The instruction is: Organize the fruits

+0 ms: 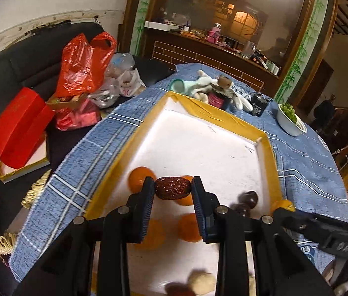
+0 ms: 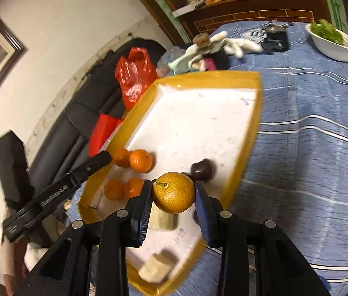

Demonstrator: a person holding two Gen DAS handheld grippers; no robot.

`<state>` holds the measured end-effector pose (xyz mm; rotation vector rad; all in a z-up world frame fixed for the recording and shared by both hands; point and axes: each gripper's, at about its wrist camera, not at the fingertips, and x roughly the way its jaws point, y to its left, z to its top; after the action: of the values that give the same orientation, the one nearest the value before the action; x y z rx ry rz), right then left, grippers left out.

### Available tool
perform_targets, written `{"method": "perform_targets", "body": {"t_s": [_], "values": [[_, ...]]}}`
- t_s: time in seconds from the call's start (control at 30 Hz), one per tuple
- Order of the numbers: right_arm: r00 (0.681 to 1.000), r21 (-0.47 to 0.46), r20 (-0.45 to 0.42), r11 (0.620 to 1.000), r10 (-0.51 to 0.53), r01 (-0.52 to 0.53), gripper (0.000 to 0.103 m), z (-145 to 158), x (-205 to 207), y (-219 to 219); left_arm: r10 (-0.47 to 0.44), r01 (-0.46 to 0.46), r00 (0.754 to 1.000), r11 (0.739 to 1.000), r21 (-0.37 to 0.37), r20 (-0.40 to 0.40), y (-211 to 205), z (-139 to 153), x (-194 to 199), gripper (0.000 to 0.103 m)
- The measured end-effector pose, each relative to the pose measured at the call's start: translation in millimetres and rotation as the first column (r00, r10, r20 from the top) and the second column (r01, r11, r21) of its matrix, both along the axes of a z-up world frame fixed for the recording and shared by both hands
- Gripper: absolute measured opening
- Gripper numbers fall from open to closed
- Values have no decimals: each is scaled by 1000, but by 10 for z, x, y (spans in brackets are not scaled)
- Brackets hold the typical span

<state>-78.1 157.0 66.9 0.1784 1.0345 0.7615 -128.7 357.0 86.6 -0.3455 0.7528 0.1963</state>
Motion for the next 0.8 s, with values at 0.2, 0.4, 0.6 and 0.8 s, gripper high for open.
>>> {"method": "perform_targets", "body": {"t_s": [0.2,0.4,0.6,0.8], "values": [[1000,5,-4,1000,-18,18,45,-13,-2,70,40,-39,998,999,-21,48,132,47,-188,65],[996,-8,61,998,-67,68,49,167,-100,-26,51,-52,995,999,14,81,79,187,-319,71],[978,-58,166,989,-126,137,55,316,-371,-246,111,-153,974,965,213,199,-264,525,-582,89],[959,-70,242,983,-148,170,59,407,-663,-388,112,-253,929,887,386,353,-776,879,-884,103]]}}
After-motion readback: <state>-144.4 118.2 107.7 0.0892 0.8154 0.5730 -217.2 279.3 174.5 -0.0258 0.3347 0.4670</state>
